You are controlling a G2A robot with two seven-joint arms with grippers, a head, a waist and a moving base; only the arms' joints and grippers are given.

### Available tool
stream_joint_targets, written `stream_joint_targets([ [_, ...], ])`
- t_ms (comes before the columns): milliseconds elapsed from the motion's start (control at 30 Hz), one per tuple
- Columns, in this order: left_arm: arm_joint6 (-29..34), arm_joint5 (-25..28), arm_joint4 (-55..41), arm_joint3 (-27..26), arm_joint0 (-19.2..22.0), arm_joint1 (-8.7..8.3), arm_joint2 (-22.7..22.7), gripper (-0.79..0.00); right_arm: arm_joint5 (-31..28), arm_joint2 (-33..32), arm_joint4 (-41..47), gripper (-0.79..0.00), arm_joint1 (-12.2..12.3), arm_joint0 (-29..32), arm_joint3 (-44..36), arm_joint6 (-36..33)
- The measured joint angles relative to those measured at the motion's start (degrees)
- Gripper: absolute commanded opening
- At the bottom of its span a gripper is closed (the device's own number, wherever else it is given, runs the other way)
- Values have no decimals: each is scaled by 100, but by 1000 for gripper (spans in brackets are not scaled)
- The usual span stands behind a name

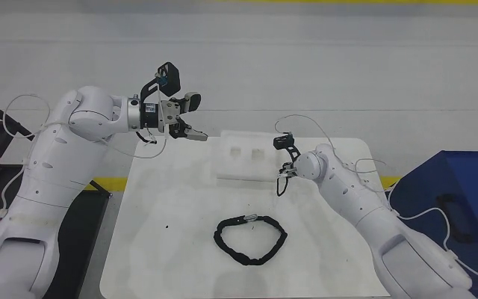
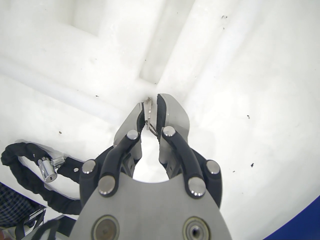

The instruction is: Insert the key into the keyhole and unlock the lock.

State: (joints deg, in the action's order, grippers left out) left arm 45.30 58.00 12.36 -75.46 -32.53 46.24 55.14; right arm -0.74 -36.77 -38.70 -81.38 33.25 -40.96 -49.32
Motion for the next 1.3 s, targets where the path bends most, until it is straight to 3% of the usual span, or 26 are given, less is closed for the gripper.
stream_joint_targets([
  [433,0,0,0,0,0,0,0,0,166,-39,-339,-785,-57,-124,-251,-151],
  [833,0,0,0,0,0,0,0,0,295,-384,-948,-785,206,114,-1239,-843],
  [967,0,0,0,0,0,0,0,0,255,-707,-859,-785,325,298,-1558,-832],
  [1100,0,0,0,0,0,0,0,0,-202,-1309,-350,-785,514,612,-2004,-751],
  [1300,0,0,0,0,0,0,0,0,-731,-2290,233,-785,837,1391,-3193,-962],
])
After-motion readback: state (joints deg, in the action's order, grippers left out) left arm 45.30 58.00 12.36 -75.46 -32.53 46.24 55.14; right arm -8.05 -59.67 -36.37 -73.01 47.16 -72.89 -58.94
